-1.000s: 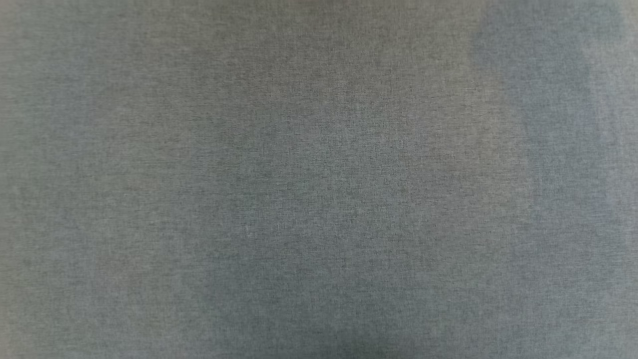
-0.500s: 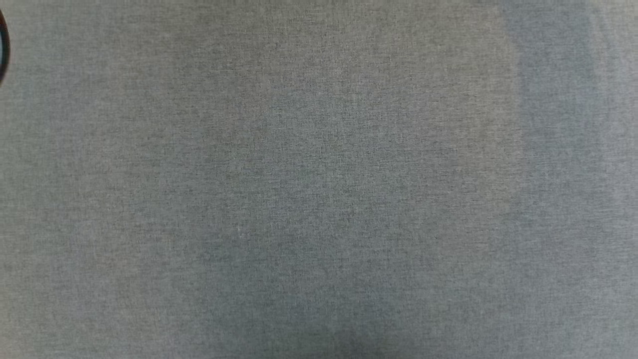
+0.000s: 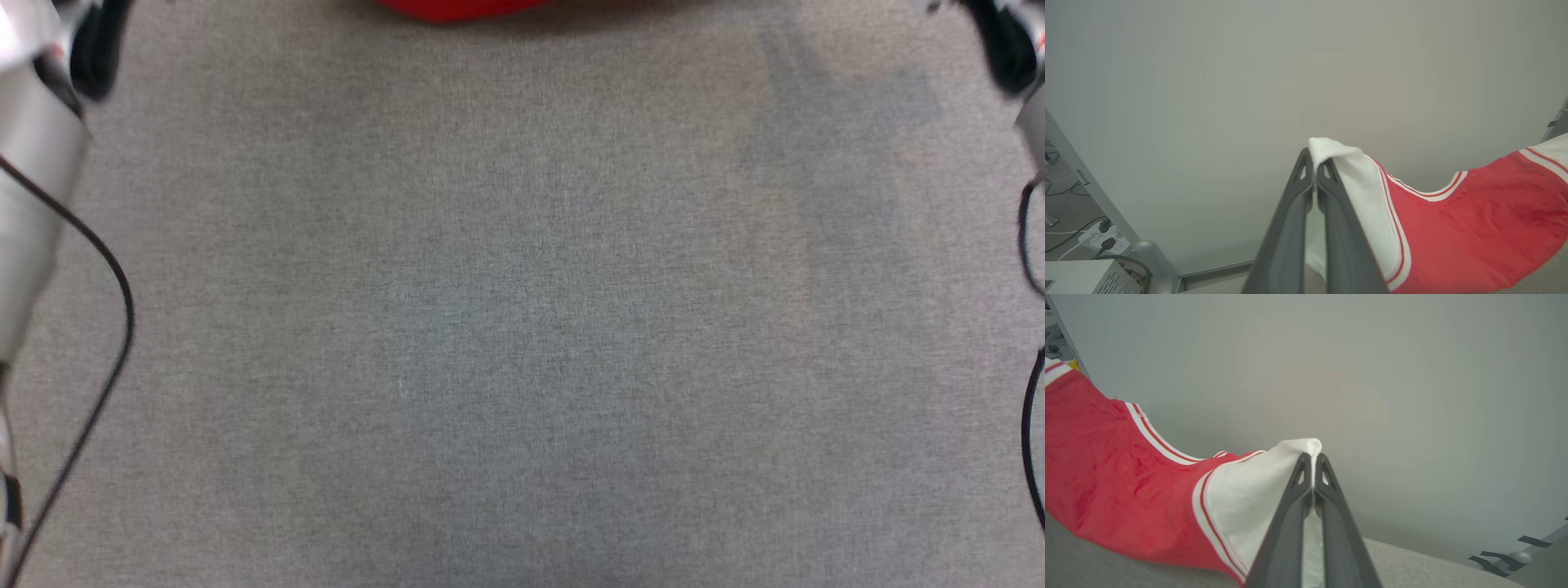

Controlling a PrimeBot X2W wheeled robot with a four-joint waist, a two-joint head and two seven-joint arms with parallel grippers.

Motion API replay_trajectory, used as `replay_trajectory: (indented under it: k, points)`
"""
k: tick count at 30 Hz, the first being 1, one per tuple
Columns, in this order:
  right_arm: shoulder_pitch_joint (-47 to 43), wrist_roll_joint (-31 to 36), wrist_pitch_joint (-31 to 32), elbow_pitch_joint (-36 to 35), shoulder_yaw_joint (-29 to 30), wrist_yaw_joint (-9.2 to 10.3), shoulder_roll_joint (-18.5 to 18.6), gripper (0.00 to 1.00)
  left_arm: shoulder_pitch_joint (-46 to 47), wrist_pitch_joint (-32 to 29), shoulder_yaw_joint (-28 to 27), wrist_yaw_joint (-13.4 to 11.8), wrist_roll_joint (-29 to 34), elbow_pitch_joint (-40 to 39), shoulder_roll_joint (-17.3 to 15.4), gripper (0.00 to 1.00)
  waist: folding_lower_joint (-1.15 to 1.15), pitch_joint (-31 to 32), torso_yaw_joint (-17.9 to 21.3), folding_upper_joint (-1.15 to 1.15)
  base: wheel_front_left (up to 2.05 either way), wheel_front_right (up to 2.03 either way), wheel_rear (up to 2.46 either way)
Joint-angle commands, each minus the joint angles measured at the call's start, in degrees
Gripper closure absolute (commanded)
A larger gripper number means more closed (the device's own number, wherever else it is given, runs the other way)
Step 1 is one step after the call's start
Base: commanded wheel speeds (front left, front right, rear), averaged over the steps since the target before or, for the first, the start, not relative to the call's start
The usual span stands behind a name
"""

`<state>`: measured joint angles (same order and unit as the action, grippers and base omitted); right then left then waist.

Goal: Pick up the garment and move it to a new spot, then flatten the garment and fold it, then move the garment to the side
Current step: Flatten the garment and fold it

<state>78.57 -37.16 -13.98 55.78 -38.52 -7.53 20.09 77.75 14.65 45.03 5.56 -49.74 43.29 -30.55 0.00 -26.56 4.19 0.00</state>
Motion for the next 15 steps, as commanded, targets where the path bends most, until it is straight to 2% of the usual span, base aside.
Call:
replay_trajectory:
  k: [1, 8, 15]
  points:
    - [-2.67, -0.8, -0.62, -0.54, -0.4, 0.04, 0.1, 1.0, -3.65, 0.32, -1.42, 0.25, -0.37, -0.69, 0.19, 1.0, 0.0, 3.0, -0.23, 0.0, 0.0, 0.0, 0.0]
    - [-16.21, -3.37, -0.98, -4.41, -2.61, 0.04, 2.27, 1.0, -22.38, 0.34, -9.68, 0.66, 2.08, -5.45, 2.14, 1.0, 0.0, 8.73, -1.67, 0.0, 0.0, 0.0, 0.0]
    - [-30.6, -3.95, -1.0, -11.91, -2.41, 0.04, 6.43, 1.0, -39.83, 0.34, -14.26, 1.0, 5.19, -9.25, 4.44, 1.0, 0.0, 13.89, -2.53, 0.0, 0.0, 0.0, 0.0]
